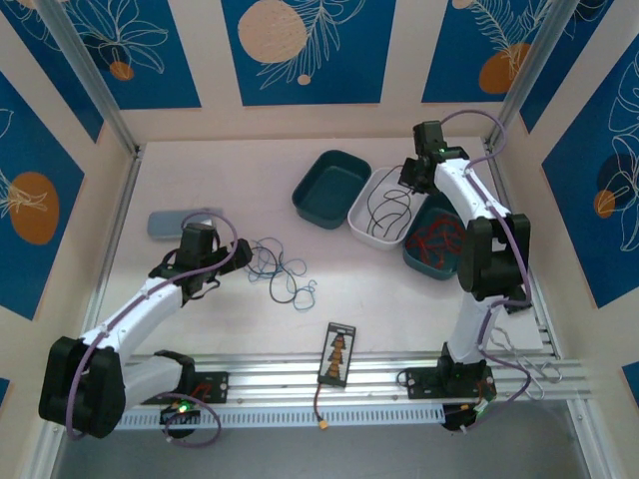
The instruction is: Untangle the cables
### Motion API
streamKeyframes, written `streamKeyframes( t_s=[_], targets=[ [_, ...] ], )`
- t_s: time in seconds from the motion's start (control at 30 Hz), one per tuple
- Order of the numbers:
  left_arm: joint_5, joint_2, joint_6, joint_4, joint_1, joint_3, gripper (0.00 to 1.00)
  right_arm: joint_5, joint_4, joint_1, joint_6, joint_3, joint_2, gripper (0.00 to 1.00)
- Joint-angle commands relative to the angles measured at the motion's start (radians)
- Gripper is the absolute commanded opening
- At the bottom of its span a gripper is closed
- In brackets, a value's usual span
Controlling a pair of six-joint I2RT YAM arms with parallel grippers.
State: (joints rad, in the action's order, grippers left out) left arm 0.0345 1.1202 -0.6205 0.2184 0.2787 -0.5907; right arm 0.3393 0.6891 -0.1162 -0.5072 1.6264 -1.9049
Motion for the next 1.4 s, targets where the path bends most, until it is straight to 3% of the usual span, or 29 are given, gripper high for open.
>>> streamKeyframes(
  t_s=[0.0, 0.77, 1.0, 1.37],
  targets=[
    [0.0, -0.025, -0.002, 0.012, -0.016, 0.012, 1.0, -0.028, 0.023, -0.007, 0.011, -0.017, -0.018, 0.13],
    [0.001, -0.025, -0.003, 0.013, -0.019, 0.015, 1.0, -0.023, 0.021, -0.074, 0.019, -0.058, 0.077, 0.38],
    [-0.004, -0.01, -0.011, 0.002, -0.02, 0.015, 1.0, 0.024, 0.013, -0.217, 0.018, -0.102, 0.166, 0.52],
    [-0.015, 0.011, -0.021, -0.019, -0.021, 0.016, 1.0, 0.021, -0.004, -0.558, -0.081, -0.166, 0.205, 0.51]
  ],
)
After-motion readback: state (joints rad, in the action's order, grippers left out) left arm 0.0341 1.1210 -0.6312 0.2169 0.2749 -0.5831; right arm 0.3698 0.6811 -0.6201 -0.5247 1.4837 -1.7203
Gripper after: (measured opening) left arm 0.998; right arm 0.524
